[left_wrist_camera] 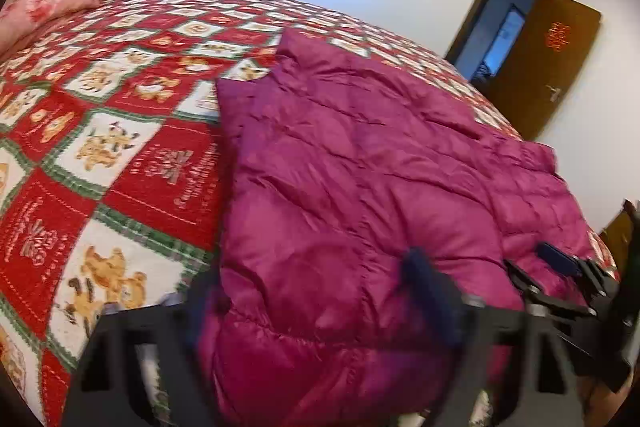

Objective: Fold large clothes

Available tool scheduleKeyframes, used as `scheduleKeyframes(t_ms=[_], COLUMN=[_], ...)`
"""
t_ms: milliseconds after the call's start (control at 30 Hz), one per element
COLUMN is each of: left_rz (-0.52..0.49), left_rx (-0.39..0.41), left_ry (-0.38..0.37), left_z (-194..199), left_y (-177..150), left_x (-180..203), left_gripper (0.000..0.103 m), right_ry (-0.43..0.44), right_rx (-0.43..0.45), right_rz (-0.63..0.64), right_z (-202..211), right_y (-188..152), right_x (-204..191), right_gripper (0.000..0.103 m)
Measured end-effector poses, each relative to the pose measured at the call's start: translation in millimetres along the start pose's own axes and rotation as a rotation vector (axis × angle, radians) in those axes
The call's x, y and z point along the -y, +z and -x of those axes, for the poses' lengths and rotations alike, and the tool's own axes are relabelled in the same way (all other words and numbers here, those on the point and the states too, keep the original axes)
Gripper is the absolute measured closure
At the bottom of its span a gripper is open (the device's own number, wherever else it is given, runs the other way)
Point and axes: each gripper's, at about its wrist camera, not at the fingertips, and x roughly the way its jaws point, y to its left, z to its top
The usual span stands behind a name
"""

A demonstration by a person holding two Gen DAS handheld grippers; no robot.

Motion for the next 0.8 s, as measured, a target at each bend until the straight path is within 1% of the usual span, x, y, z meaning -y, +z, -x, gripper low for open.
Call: scheduleKeyframes(t_ms=[67,100,167,267,367,600,733,800], left_rz=[0.012,0.021,0.029,0.019,0.012,0.031,0.047,0.060], left_rx=[-0.003,-0.006,-0.005,0.008,0.033,0.060,0.080,0.099], left_ry=[-0.034,-0.051,-0.060,-0.080,-0.082,-0.110,-0.100,-0.080], left_z=[2,2,3,8,14,30,49,63], left_y=[-2,-2,-1,1,4,6,7,10], left_x=[-2,-3,0,3,3,-9,-21,-31], left_gripper=[0.052,0.057,0.075,0.087,0.091,0.092,0.092,0.093], right_ry=[0.005,0.006,0.004,-0.003,-0.009,-0.013,0.000,0.012], right_rx=[-0.001,0.000,0.003,0.004,0.001,-0.007,0.001,0.009], right_rz=[-0.006,-0.007,-0.008,-0.007,-0.009,-0.016,-0.004,0.014], right_z=[0,0,1,3,4,6,9,11], right_y=[0,0,-1,-1,-1,-1,0,1], right_x=[1,1,1,0,-1,-9,-28,-41], right_gripper=[0.023,0.023,0.023,0.023,0.023,0.023,0.023,0.023])
